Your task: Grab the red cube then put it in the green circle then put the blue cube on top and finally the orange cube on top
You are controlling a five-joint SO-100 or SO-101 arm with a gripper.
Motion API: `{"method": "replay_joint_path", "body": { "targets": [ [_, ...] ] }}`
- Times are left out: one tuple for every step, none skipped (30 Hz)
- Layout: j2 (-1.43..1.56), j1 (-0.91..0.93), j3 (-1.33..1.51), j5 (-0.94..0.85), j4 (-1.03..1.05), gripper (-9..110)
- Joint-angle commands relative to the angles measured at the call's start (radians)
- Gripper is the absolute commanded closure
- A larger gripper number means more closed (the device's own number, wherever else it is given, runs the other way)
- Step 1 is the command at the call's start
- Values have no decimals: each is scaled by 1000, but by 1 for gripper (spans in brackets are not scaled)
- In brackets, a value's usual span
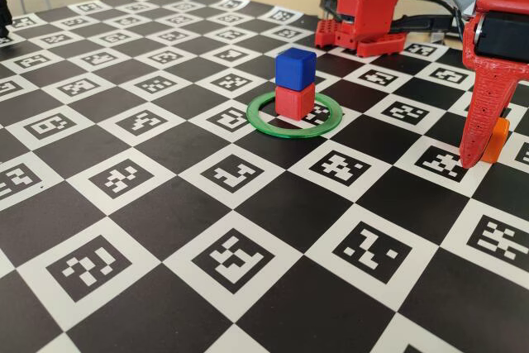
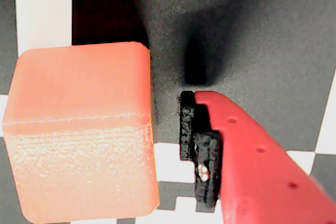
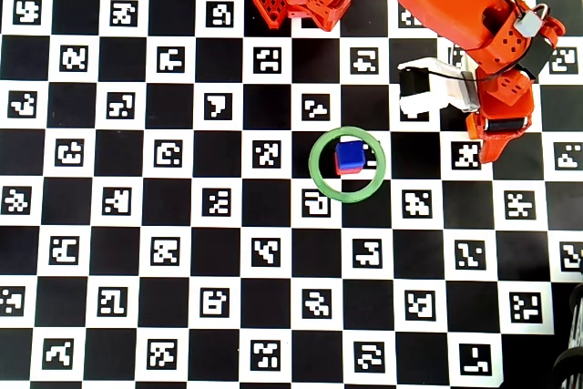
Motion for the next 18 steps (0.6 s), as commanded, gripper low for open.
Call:
{"method": "replay_joint_path", "body": {
  "targets": [
    [28,-14,-63,6,-15,66],
    [28,-15,-64,8,-15,66],
    [28,-17,-64,9,-17,66],
    [28,-18,-64,9,-20,66],
    [28,-18,-66,9,-23,66],
    [28,-18,-66,9,-26,66],
    [28,-18,-66,9,-28,66],
    [26,-18,-67,9,-29,66],
    [26,-18,-69,9,-29,66],
    [26,-18,-69,9,-29,66],
    [26,-17,-69,9,-29,66],
    [26,-17,-69,9,-29,66],
    [25,-15,-69,9,-29,66],
    [25,-15,-69,9,-29,66],
    [23,-14,-69,9,-29,66],
    [23,-14,-69,9,-29,66],
    [23,-12,-69,9,-29,66],
    [23,-12,-67,9,-29,66]
  ]
}}
